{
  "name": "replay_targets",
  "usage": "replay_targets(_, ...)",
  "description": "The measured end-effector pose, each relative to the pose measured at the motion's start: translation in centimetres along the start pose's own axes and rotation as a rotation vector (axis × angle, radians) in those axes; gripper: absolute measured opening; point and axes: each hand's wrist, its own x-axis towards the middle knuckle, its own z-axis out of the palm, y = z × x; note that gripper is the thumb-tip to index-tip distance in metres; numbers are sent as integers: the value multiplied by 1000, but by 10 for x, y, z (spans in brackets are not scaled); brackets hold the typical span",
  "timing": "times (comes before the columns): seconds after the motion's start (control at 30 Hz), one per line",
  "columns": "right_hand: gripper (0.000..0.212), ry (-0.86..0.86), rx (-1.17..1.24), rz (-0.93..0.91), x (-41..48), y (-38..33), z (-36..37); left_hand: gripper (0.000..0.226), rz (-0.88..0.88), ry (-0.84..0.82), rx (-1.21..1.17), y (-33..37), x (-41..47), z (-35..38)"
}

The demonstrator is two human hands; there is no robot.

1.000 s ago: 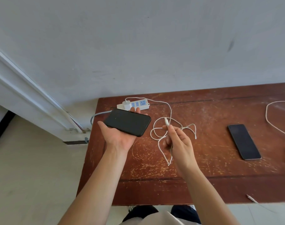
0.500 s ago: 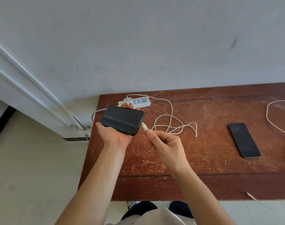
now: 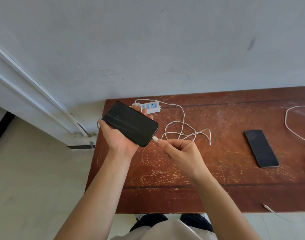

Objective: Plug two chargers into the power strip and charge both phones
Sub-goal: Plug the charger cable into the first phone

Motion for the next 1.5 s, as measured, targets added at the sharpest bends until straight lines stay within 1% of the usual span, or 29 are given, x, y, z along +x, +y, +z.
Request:
replay_targets(0.07,23,-4,-6,12,2,0,-2,84,4,24,43,1,2,2)
replay_targets(0.13,25,-7,-10,24,3,1,-3,82,12,37,91,2,4,6)
replay_targets(0.27,28,-30,-13,34,5,2,-2,86,-14,-26,81,2,12,12)
replay_targets(0.37,30,-43,-2,51,6,3,-1,93,-59,-55,99,3,17,12)
replay_targets(0.5,30,-50,21,90,8,6,0,90,-90,-81,106,-1,20,11)
replay_targets(0.57,32,-61,22,83,9,7,0,90,-94,-86,107,-3,21,9)
replay_targets(0.67,31,-57,43,72,11,8,-1,90,-100,-91,116,-6,24,4)
replay_targets(0.83,31,-62,61,80,14,11,-1,88,-93,-68,127,-8,25,4)
replay_targets(0.97,34,-80,48,96,18,9,-2,88,-121,-45,141,-4,27,8)
replay_targets(1.03,31,-85,93,135,20,9,-3,90,-145,-40,172,-3,28,10)
replay_targets(1.1,31,-41,165,170,22,10,-4,91,-169,-36,214,-2,27,11)
replay_targets(1.17,34,-3,213,174,24,13,-6,92,-201,-44,248,0,26,12)
replay_targets(1.23,31,-6,236,166,25,16,-7,92,-217,-36,290,3,27,12)
replay_targets(1.33,24,-28,251,160,24,18,-6,91,-179,21,382,4,30,12)
replay_targets(1.43,24,-56,268,158,23,18,-5,77,-111,104,458,-3,34,13)
replay_targets(1.5,24,-98,259,143,21,18,-4,81,-96,116,466,-5,34,11)
